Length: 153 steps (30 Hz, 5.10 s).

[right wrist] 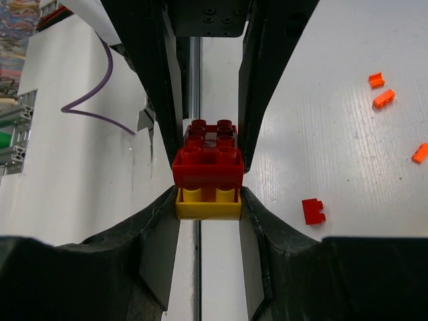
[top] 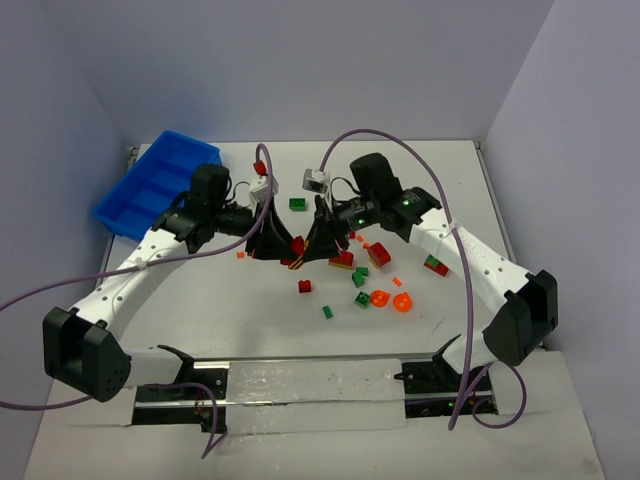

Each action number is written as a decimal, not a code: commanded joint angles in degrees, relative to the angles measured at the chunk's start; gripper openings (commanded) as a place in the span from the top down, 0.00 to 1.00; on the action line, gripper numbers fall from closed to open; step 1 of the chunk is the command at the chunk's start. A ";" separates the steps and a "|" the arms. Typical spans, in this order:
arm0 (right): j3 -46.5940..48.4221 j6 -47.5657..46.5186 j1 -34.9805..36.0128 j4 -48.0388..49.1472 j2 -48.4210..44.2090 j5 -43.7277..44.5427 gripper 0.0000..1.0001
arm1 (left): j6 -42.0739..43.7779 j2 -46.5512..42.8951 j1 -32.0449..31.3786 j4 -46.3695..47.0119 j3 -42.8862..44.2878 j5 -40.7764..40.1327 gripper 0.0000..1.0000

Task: Sort the legos into containers by color

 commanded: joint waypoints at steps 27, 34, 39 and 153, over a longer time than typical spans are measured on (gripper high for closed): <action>-2.07 -2.03 -2.59 -1.17 -1.05 10.82 1.00 | -9.51 17.34 29.19 19.18 17.17 -47.66 1.00; -1.71 -0.96 -4.63 -0.56 0.11 10.96 1.00 | -16.30 32.19 32.48 29.63 25.05 -56.96 1.00; -1.12 -0.83 -5.09 -0.30 1.45 10.87 1.00 | -14.98 39.59 32.81 34.13 29.12 -57.51 0.93; 2.26 44.94 -19.67 25.02 14.12 3.03 0.05 | 5.89 12.24 30.98 1.89 12.45 -27.57 1.00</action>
